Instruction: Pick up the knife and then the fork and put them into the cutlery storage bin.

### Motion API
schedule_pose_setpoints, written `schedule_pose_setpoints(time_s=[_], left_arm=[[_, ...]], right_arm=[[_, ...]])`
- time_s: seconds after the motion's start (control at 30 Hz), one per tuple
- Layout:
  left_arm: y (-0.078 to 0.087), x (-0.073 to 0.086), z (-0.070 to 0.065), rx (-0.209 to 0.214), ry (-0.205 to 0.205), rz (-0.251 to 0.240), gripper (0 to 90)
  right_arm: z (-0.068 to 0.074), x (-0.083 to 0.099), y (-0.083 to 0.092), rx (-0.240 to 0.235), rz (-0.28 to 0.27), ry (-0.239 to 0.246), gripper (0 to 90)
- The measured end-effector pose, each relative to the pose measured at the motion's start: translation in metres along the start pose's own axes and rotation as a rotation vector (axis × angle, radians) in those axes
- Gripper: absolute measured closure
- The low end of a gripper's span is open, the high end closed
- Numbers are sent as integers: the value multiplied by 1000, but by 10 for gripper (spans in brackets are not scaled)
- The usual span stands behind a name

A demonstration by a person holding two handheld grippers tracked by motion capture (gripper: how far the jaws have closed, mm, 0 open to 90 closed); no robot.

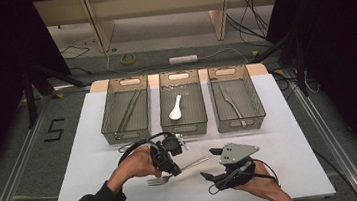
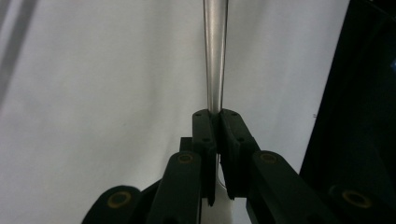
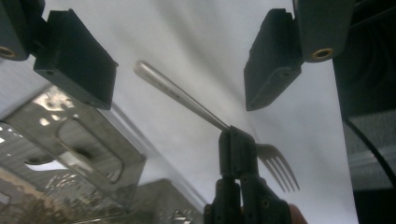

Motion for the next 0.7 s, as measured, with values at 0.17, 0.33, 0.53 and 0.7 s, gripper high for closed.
schedule_pose_setpoints(time_s=[0.17, 0.33, 0.53, 0.7], left_arm=[[-3, -3, -8, 5, -22, 27, 847], [-4, -6, -13, 19, -39, 38, 847], [-3, -8, -18, 28, -55, 52, 847], [-2, -11, -23, 35, -66, 58, 847]], right_arm=[[9, 3, -13, -14, 64, 98, 271], [16, 6, -22, -27, 107, 177, 317], [21, 8, -28, -34, 136, 238, 393], [24, 9, -32, -48, 160, 279, 458]])
Point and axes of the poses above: each handheld gripper's, and its own axes: y roughly backward along the jaws, x roughly out of its underside, z roughly to its left, the point moved 6 cm from there along -y, roughly forward along the jaws, and after that the axes turned 6 degrees about -z, right-handed, at the moved point
